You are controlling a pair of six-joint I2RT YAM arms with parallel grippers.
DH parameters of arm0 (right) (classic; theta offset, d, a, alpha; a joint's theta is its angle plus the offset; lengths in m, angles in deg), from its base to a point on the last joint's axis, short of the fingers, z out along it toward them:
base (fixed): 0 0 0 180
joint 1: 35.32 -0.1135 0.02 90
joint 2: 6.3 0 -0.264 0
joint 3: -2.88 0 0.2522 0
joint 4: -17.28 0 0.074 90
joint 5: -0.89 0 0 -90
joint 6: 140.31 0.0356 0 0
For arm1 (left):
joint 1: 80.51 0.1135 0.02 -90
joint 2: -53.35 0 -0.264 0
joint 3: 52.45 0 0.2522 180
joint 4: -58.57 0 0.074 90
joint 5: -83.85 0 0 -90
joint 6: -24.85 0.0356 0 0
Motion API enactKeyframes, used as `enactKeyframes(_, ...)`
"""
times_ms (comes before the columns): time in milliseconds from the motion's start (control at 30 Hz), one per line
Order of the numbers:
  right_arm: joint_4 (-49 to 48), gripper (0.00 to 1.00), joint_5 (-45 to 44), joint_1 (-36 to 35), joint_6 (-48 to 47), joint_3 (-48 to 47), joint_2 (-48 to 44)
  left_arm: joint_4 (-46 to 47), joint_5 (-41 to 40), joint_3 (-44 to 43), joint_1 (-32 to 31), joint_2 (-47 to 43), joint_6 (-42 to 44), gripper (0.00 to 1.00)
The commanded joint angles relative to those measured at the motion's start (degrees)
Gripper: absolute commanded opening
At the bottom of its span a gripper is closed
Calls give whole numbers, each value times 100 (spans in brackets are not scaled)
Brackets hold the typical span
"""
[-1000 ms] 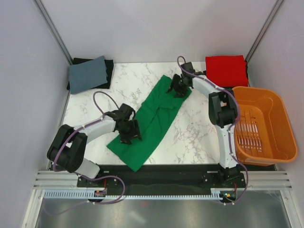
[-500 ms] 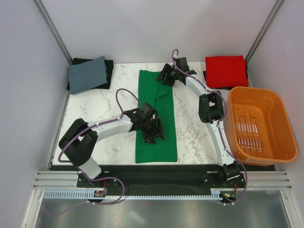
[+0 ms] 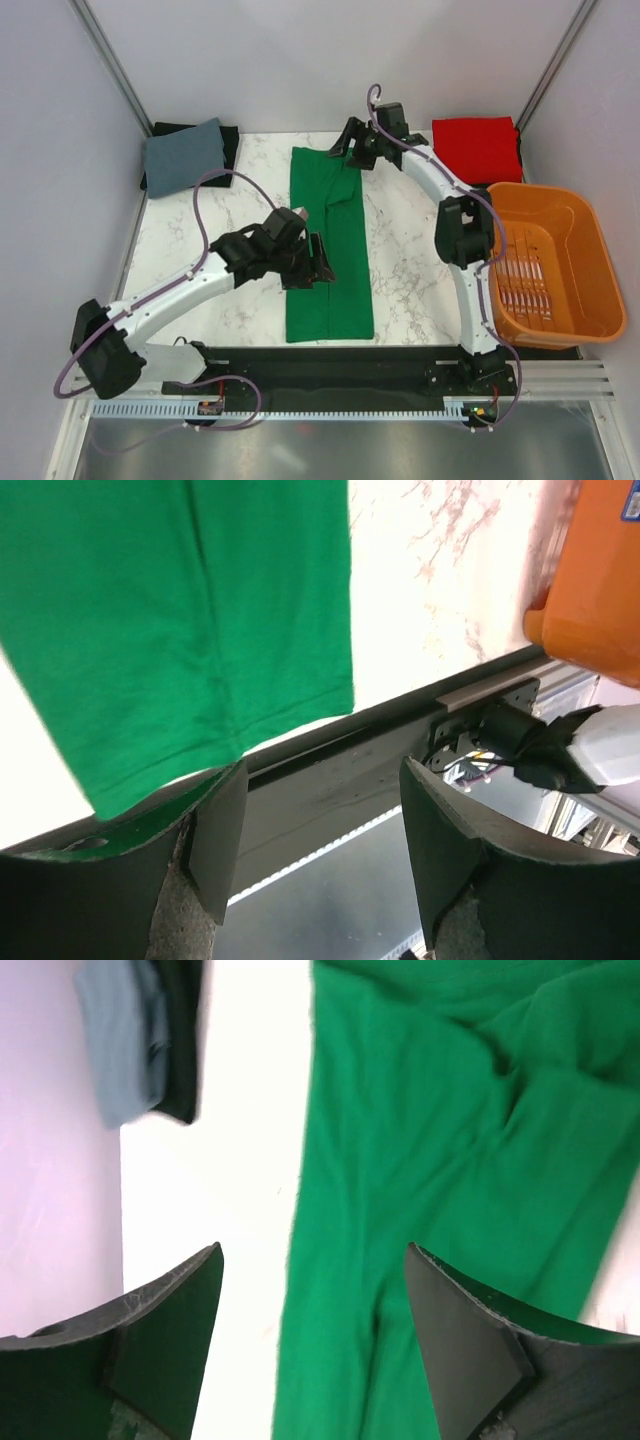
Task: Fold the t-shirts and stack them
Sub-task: Fold the tshirt
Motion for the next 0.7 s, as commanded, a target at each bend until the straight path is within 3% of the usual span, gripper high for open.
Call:
enactKeyframes(0, 302, 81, -267, -57, -455, 1194, -2000, -507, -399, 507, -19, -495, 73, 69)
enactKeyframes(167, 936, 82, -987, -346, -614, 3894, -4364, -472, -390, 1282, -28, -1102, -279, 68)
enactKeyframes(200, 972, 81, -1146, -608, -579, 4848, -4701, -463, -382, 1535, -37, -1259, -340, 68)
enactKeyframes(300, 1051, 81, -1674, -1232, -193, 6510, -5985, -376, -320, 1993, -37, -1445, -463, 67)
enactKeyframes(500, 1509, 73, -1975, -2015, 588, 8457, -7779, -139, -171, 2652, -116, -1744, -674, 67)
enactKeyframes(667, 861, 71, -1763, -2473, 1187, 9435, -8518, 213, -162, 2996, -125, -1780, -728, 66)
